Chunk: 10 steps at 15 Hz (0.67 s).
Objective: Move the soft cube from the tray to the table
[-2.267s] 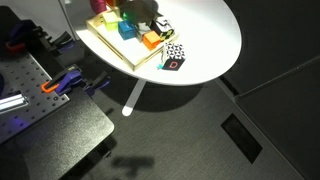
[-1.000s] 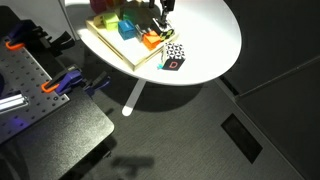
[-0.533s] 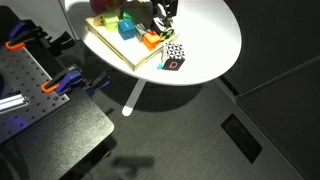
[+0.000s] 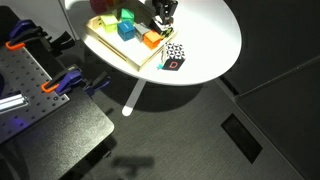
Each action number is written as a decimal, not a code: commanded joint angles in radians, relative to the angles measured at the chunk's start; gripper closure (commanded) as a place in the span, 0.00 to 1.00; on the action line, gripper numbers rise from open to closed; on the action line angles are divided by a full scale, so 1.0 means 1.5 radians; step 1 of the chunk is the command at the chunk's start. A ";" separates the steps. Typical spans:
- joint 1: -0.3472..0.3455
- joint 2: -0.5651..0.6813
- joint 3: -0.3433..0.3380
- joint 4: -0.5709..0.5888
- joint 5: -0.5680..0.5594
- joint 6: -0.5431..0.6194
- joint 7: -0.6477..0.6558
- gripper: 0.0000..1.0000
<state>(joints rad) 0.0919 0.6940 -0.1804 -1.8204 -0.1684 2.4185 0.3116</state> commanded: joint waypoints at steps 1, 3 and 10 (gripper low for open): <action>-0.006 -0.023 0.009 0.021 0.007 -0.083 -0.010 0.77; -0.008 -0.033 0.011 0.029 0.007 -0.118 -0.009 0.92; -0.021 -0.053 0.012 0.061 0.027 -0.172 0.022 0.97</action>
<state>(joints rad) 0.0835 0.6343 -0.1745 -1.7506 -0.1519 2.2043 0.3199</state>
